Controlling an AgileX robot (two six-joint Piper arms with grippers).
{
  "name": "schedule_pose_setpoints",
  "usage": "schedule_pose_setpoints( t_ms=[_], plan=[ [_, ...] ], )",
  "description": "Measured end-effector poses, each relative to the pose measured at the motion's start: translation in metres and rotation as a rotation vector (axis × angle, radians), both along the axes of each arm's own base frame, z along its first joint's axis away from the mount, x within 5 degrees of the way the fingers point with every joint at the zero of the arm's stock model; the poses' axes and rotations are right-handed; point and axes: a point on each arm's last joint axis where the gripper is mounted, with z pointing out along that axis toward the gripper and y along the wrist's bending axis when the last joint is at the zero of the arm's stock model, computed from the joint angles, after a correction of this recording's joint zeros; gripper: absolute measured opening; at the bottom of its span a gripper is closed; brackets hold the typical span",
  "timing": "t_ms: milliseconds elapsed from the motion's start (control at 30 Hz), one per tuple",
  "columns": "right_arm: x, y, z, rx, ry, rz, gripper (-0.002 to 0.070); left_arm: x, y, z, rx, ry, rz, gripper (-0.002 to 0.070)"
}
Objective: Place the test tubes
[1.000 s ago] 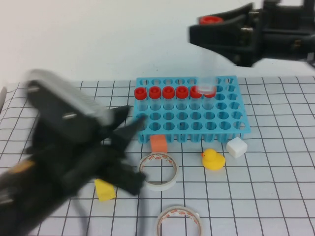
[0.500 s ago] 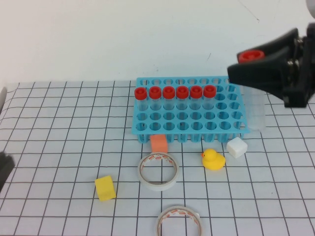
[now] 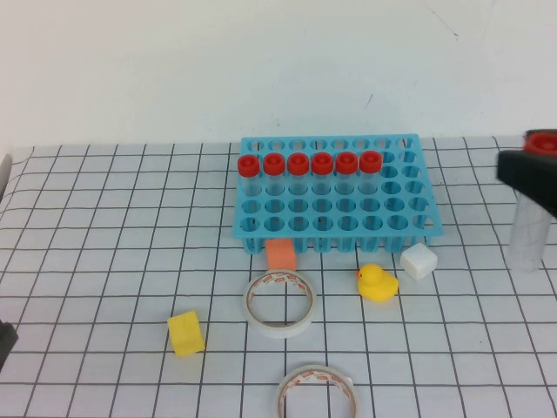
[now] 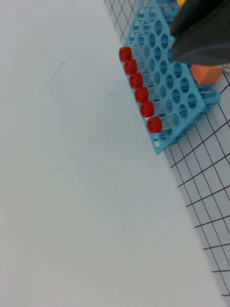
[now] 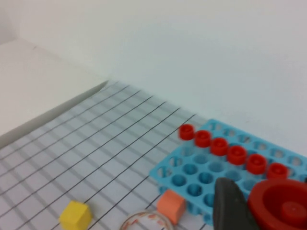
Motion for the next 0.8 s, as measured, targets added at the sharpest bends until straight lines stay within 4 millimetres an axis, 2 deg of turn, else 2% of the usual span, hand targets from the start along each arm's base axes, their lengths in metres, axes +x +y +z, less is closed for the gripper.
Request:
schedule_pose_setpoints(
  t_ms=[133,300,467,633,800],
  plan=[
    [0.003,-0.006,-0.007,0.068,0.016,-0.104,0.0272,0.000,0.000,-0.001,0.001,0.001,0.000,-0.0001],
    [0.019,-0.007,-0.020,0.129,0.091,-0.179,0.0272,0.000,0.000,-0.001,0.001,0.001,0.000,-0.0001],
    [0.032,-0.004,-0.033,0.060,0.103,-0.178,0.0272,0.000,0.000,-0.001,0.001,0.001,0.000,-0.0001],
    [0.036,-0.005,-0.037,-0.011,0.068,-0.175,0.0272,0.000,0.000,-0.001,0.001,0.001,0.000,-0.0001],
    [0.044,-0.018,-0.040,-0.014,0.094,-0.347,0.0272,0.000,0.000,-0.001,0.001,0.001,0.000,-0.0001]
  ],
)
